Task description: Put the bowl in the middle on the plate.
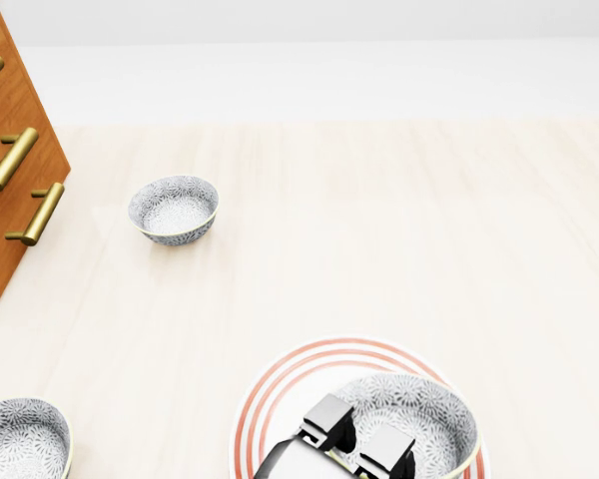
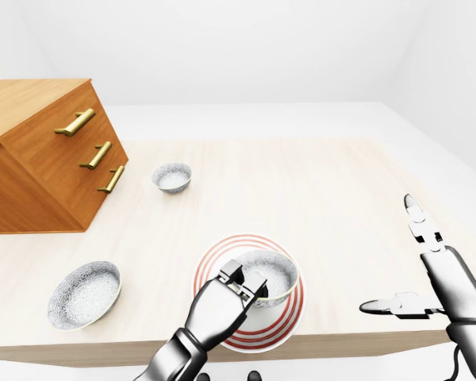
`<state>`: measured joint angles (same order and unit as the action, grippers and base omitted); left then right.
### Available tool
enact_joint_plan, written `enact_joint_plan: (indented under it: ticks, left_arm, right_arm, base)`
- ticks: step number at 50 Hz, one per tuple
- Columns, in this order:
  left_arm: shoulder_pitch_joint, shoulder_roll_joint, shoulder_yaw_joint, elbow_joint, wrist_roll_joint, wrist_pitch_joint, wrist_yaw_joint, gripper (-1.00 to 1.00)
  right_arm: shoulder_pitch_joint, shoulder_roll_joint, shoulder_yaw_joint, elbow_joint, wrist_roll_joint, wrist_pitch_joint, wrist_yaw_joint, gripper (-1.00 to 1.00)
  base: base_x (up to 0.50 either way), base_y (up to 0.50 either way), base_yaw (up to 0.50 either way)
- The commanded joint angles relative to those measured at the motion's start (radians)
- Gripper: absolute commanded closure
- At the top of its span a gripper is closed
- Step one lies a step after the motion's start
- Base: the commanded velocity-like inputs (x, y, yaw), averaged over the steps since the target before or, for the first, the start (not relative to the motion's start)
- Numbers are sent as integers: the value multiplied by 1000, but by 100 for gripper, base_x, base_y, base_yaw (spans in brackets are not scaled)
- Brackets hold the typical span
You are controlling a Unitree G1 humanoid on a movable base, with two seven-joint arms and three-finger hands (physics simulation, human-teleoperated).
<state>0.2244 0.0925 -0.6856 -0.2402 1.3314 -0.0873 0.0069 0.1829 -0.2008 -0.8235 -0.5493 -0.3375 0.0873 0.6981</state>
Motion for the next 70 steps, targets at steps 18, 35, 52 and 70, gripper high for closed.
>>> enact_joint_plan:
  ticks: [18,35,52,70]
  left_arm:
    - [-19,-11,53,-7,-45,0,-17,-100]
    - [-24,-19,72,-21,-65,0,-43,-100]
    - [-113,-11,305,-88,-193,0,-179,-100]
    - [-273,181,952,47,-457,0,-356,-100]
  right_arm:
    - [-1,-3,0,4,1,0,0,-100]
    - [0,0,1,4,-1,0,0,-100]
    - [0,-1,-1,1,0,0,0,-100]
    - [0,-2,0,6,-3,0,0,-100]
  base:
    - [0,0,0]
    - [0,0,0]
    - [0,0,0]
    - [0,0,0]
